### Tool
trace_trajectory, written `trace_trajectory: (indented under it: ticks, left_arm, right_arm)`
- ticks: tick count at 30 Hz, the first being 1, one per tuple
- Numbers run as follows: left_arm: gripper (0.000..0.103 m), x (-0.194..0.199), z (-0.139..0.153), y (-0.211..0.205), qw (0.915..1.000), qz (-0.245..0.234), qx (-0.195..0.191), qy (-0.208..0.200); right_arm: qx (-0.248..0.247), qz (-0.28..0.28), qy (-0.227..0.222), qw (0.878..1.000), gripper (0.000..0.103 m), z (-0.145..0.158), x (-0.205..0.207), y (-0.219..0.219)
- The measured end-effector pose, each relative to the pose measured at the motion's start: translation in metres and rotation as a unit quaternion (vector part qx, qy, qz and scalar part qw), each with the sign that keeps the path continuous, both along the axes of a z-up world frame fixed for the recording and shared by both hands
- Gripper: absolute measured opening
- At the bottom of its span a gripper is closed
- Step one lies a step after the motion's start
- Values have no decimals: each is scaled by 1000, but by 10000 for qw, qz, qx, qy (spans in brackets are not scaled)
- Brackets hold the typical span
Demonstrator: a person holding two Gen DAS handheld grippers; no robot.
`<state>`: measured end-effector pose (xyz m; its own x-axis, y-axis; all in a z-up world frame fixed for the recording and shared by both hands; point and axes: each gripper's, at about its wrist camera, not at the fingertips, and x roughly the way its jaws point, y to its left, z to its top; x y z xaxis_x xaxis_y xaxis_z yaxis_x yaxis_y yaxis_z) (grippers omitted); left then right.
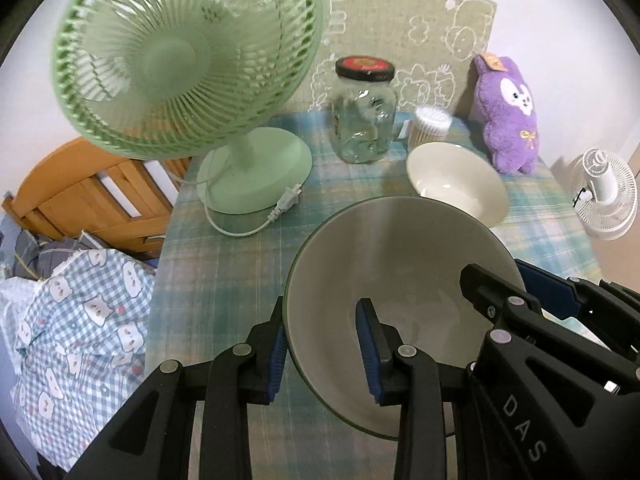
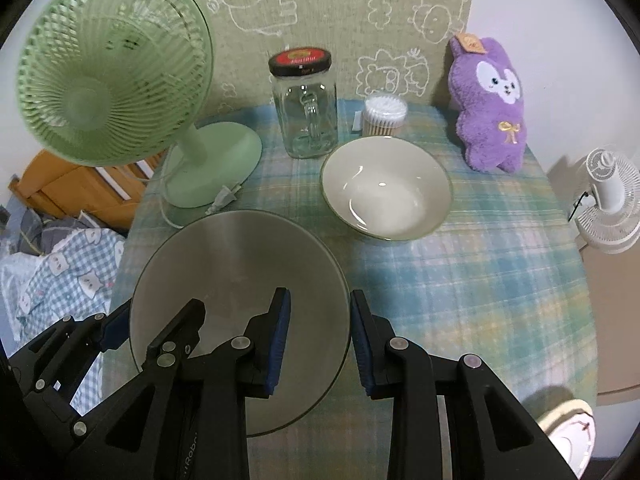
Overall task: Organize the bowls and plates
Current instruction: 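Lift and carry the second plain plate with the left tool toward the first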
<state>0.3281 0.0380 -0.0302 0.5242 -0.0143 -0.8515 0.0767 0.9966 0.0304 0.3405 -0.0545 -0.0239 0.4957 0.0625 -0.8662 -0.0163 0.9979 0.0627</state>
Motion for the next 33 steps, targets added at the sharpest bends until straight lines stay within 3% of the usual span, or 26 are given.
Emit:
trace_trajectory:
  ticks: [8, 15, 25, 33]
  left_arm:
    - [32, -51, 31, -19, 9998, 173, 16, -133]
    - [32, -96, 40, -40, 9995, 280, -9, -142]
    - [32, -147, 22, -70, 9994, 334, -23, 59]
    - [32, -170, -1, -83, 9991, 331, -43, 258]
  right_arm:
    - [54, 151, -161, 9997, 33, 34, -48, -20]
    - [62, 229, -204, 9995, 33, 46, -97, -43]
    - [34, 318, -8, 9995, 33, 31, -154, -74]
    - [3, 315, 196, 9993, 33, 6, -177, -91]
